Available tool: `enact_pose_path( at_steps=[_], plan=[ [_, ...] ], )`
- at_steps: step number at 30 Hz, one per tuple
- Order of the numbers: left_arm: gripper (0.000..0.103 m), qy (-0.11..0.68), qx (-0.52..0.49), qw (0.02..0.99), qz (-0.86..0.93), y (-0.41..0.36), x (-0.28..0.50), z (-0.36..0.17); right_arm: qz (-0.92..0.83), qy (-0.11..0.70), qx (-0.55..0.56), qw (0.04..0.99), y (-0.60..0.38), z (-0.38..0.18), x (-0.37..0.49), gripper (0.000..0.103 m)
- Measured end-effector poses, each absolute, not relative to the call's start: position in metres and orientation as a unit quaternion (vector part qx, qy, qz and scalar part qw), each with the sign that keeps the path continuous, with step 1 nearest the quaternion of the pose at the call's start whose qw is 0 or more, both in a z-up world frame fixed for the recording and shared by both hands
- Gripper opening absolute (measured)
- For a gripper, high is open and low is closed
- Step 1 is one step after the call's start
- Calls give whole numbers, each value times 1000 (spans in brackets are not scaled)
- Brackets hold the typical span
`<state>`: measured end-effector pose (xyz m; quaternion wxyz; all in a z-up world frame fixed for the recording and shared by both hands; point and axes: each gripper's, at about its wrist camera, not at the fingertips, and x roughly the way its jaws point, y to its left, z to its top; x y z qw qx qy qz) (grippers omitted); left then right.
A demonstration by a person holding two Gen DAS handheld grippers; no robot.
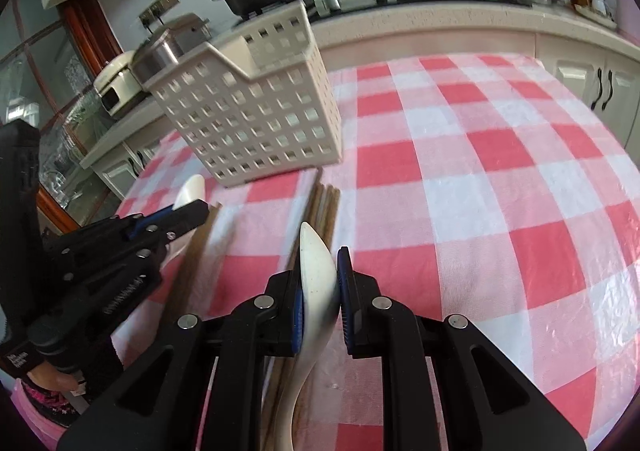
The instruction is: Organize utensils
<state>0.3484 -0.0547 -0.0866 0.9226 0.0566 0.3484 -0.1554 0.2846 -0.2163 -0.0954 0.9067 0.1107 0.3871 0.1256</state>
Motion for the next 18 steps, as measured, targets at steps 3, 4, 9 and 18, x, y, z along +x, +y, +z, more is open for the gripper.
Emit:
enact_pose_path(
  at_steps=[3,4,9,18],
  plan=[
    [7,313,20,935,-167,-41,337,-65,135,367,104,915,-214,-83,281,15],
    [7,303,6,937,-172,-36,333,-58,140,355,99,919,-212,-77,280,15],
    [7,281,-31,941,-186,-19,325,-31,158,312,90,933,-210,-49,283,15],
    [7,215,-68,956,-187,-4,321,15,178,233,87,952,-207,-6,300,15]
  ],
)
